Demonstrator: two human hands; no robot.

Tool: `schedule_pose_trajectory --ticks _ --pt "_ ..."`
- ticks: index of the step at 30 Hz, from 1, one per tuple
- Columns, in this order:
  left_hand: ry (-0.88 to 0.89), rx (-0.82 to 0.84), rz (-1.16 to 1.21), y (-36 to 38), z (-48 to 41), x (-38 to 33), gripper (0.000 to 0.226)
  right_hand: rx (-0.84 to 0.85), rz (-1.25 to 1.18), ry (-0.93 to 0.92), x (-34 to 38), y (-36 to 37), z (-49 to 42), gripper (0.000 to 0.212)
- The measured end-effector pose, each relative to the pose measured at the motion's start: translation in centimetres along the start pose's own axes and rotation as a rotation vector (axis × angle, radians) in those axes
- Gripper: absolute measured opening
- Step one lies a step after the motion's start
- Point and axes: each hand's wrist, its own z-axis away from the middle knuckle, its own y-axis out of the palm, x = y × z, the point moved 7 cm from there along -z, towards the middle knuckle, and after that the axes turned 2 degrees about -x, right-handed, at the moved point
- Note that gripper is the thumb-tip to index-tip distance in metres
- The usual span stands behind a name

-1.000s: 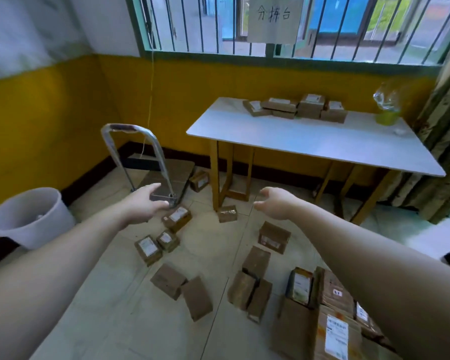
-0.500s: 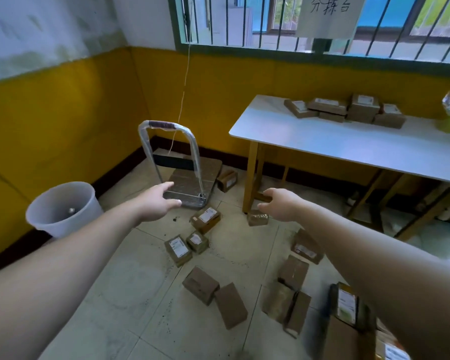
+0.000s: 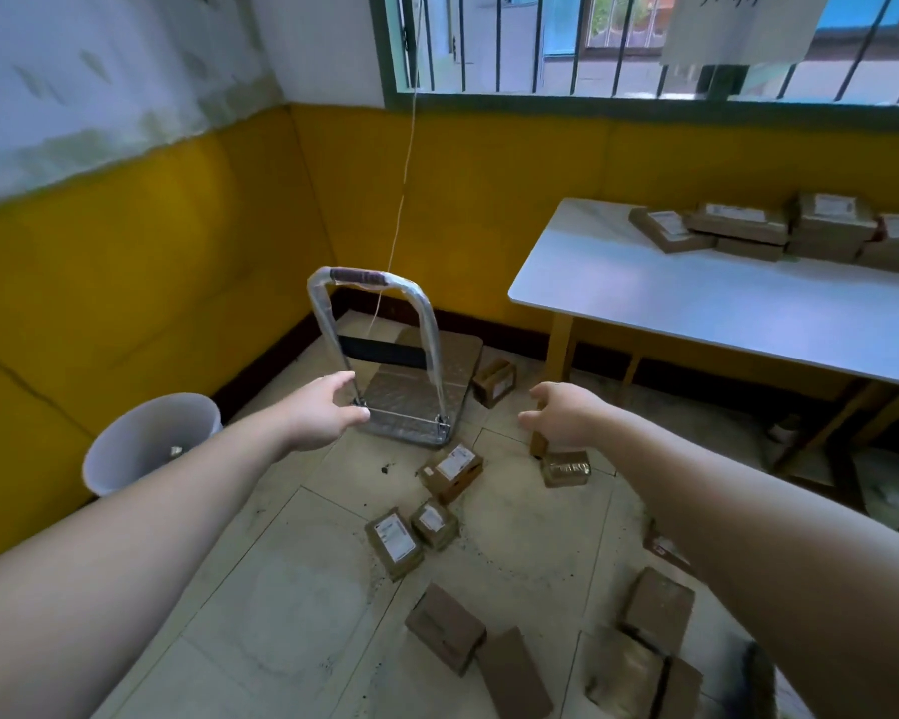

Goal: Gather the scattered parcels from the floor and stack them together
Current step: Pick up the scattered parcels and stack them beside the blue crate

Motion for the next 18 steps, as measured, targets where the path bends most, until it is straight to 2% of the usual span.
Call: schedule_pose_trajectory --ticks 7,14,18 --pt "0.095 0.102 -0.075 0.8 -10.5 1.9 0.070 -0.029 -0.063 0.154 -0.3 1.5 -5.3 0.061" --pt "0.258 0.356 -0.106 2.3 -22.0 5.8 0.068 -0.056 -0.133 0.395 2.3 7.6 -9.3 0.058" --pt "0.278 0.501 -0.135 4.2 -26.0 8.9 0.067 -0.055 -0.196 0.469 5.3 12.0 -11.5 0.060"
